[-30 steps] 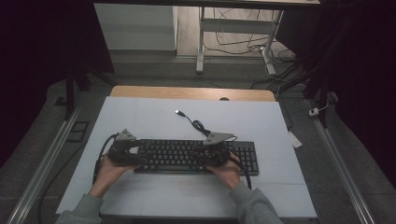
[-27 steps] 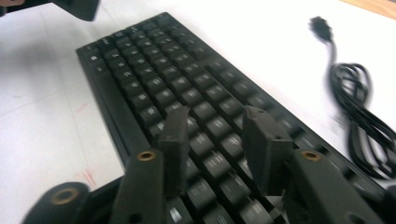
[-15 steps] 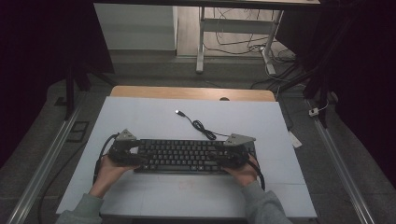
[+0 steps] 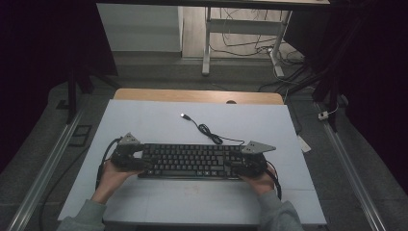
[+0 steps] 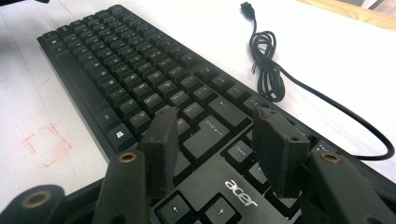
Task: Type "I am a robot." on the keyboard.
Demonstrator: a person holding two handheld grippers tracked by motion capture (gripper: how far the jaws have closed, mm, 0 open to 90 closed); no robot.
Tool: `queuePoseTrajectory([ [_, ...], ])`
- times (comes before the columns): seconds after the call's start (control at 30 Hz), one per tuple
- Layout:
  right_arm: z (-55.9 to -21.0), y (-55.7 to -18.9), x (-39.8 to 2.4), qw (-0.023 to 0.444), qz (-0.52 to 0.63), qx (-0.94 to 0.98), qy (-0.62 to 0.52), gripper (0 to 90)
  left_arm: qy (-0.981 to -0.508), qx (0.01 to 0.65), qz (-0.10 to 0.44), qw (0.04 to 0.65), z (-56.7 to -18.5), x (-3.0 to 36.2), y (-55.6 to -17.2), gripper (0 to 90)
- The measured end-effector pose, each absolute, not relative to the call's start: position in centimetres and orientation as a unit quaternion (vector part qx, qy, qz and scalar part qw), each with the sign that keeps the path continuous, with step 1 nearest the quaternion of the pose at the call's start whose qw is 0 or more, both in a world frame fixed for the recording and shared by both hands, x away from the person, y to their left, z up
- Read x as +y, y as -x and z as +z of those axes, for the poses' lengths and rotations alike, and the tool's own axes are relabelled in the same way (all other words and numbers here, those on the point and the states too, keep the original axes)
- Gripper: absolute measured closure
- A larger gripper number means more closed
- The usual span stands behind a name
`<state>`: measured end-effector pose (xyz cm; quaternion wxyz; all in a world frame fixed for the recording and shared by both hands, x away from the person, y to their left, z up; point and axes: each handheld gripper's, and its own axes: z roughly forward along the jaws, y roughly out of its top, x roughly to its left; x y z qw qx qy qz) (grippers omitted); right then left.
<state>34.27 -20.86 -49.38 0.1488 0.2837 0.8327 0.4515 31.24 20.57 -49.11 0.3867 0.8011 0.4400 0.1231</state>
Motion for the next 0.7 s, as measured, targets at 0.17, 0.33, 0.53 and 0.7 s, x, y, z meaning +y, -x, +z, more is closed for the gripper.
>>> queuePoseTrajectory([
  [0.17, -49.5, -34.4, -20.8, 0.150, 0.451, 0.834, -0.282, 51.2, -0.804, 0.431, 0.123, 0.391, -48.9, 20.3, -31.0, 23.7],
  [0.33, -49.5, -34.6, -20.8, 0.148, 0.451, 0.834, -0.282, 51.2, -0.805, 0.424, 0.121, 0.398, -48.6, 20.2, -30.8, 24.2],
  [0.53, -49.6, -34.6, -20.7, 0.148, 0.448, 0.836, -0.279, 51.1, -0.809, 0.403, 0.105, 0.414, -48.0, 19.4, -30.4, 25.3],
  [0.7, -49.6, -34.6, -20.6, 0.147, 0.446, 0.838, -0.278, 50.8, -0.816, 0.388, 0.096, 0.418, -47.7, 18.6, -30.1, 25.8],
])
